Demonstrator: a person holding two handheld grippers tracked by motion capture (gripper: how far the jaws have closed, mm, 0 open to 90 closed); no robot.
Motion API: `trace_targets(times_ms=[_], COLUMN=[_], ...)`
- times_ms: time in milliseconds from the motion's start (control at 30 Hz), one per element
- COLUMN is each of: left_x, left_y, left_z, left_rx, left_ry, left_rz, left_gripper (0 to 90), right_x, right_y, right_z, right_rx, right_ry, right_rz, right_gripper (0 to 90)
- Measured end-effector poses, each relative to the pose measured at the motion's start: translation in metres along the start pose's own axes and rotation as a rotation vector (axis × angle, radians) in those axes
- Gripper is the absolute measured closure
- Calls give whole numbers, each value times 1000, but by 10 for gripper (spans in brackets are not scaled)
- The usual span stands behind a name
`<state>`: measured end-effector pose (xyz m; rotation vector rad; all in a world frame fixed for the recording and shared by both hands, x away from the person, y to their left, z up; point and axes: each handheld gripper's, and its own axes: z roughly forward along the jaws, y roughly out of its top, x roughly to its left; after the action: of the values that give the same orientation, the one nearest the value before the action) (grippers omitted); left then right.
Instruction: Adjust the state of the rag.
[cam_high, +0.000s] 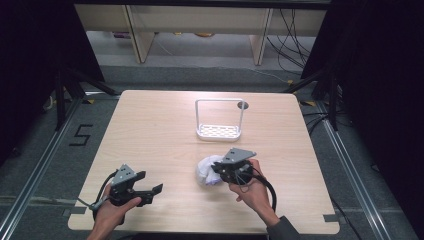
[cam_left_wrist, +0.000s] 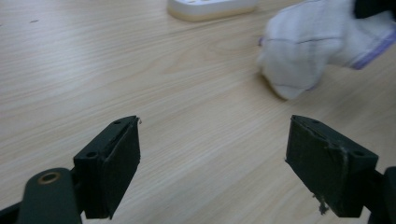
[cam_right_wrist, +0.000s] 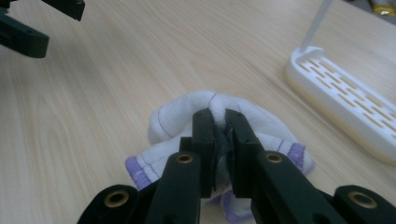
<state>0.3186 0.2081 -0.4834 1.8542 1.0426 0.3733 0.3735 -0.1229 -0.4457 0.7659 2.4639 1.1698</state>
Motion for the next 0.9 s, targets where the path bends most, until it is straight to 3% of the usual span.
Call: trace_targets(times_ms=[133,167,267,333,367,400,567,767,900], left_x=[-10,-11,-12,-9,-7,-6,0,-5,-8], left_y=[1,1,0,-1,-2,-2,-2,7,25], left_z=[3,4,6,8,7,8,11,27,34], left_rx=[-8,2,12,12,18,13,14,16,-29], left_ry=[-40,-48,-46,-49,-40,-37,-34,-67,-94], left_rz=[26,42,50,36,38,21,-12,22,5], left_gripper=[189,190,199,201,201,202,210,229,260], right_x=[-1,-1,-3,-7,-10,-12,-20,-27,-28], right_y=[17,21,34,41,44,48,59,57,45], right_z=[33,40,59,69,75,75,67,47,36], right_rx=[26,37,64,71,52,70,9,-38,-38], right_ry=[54,62,89,134,152,169,148,135,89], right_rz=[28,12,5,26,26,48,75,112,122], right_gripper=[835,834,825,794,765,746,621,565,523])
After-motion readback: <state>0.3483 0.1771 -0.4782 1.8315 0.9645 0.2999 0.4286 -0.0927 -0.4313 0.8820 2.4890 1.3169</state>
